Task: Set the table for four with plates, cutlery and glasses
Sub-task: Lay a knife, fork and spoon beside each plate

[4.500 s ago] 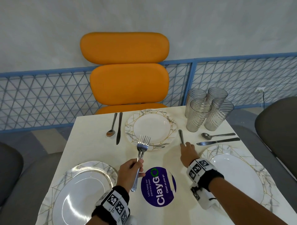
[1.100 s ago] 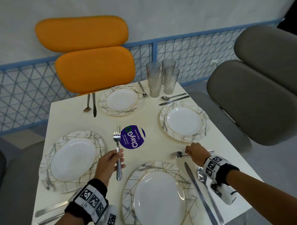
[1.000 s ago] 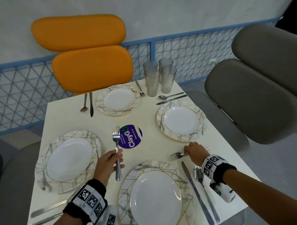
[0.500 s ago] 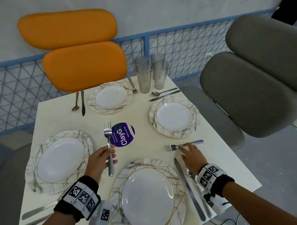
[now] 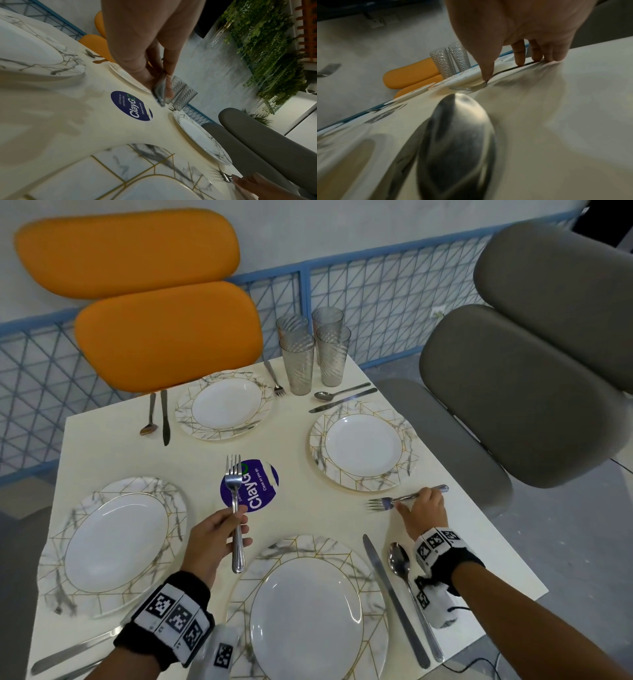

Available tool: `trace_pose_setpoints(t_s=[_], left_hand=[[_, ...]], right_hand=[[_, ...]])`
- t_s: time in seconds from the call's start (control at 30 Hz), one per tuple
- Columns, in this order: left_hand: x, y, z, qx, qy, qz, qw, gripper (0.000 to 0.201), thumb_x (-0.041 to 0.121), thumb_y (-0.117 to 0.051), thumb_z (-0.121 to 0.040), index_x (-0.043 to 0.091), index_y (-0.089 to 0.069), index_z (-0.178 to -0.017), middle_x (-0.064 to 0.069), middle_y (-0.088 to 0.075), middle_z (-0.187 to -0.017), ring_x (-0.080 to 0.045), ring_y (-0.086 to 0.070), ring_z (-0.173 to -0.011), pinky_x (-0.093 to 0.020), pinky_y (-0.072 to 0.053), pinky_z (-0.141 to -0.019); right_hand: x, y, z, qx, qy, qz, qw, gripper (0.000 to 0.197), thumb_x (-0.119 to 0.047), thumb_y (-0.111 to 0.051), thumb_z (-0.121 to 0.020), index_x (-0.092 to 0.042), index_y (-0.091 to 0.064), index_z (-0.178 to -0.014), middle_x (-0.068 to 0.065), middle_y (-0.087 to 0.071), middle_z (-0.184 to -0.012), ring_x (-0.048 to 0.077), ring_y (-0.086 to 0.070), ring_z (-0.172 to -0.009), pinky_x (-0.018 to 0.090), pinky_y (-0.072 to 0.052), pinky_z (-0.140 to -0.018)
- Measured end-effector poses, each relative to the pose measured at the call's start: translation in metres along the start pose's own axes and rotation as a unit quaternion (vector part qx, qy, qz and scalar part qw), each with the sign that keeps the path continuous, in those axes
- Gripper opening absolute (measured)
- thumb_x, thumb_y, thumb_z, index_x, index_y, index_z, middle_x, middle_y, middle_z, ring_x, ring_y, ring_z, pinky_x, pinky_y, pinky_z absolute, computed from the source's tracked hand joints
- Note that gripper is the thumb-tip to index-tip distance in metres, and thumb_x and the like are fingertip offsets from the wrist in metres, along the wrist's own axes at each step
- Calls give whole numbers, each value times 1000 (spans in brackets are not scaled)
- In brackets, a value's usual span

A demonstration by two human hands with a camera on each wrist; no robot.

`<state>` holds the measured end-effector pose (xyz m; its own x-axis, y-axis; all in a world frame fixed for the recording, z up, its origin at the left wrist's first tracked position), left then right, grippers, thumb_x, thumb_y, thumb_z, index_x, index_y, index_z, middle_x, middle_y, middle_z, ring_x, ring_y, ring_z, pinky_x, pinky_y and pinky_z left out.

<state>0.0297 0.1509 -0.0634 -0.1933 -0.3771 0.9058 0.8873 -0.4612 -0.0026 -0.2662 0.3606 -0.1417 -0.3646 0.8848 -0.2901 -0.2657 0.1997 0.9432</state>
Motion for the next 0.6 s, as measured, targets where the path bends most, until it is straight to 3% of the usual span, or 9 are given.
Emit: trace_pose_setpoints(t_s=[0.27, 0.6], left_hand=[[1, 3, 1, -5, 0, -6, 1000, 11, 10, -54, -91, 10, -65, -89, -9, -58, -82, -19, -57, -77, -30, -57, -65], [-2, 5, -1, -7, 6, -12, 1000, 14, 8, -54, -91, 12, -67, -87, -12, -59, -86, -21, -58, -79, -31, -59, -67]], right_hand=[[15, 10, -22, -16, -11, -78, 997, 61, -29, -68, -80, 7, -40, -122, 20, -40, -130, 35, -48, -115, 43, -43, -100], [16, 8, -27, -23, 0, -109, 994, 62, -29, -68, -80, 2, -40, -127, 18, -41, -132, 34, -49, -116, 44, -44, -99]])
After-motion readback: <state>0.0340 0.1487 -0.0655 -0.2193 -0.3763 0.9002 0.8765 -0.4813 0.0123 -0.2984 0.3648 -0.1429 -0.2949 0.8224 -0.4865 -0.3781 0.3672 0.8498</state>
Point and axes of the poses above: each hand's wrist, its own z-axis away from the middle knuckle, its own y-axis out of the back of the hand, x = y × z, the point moved 4 cm from there along -z, towards the middle knuckle
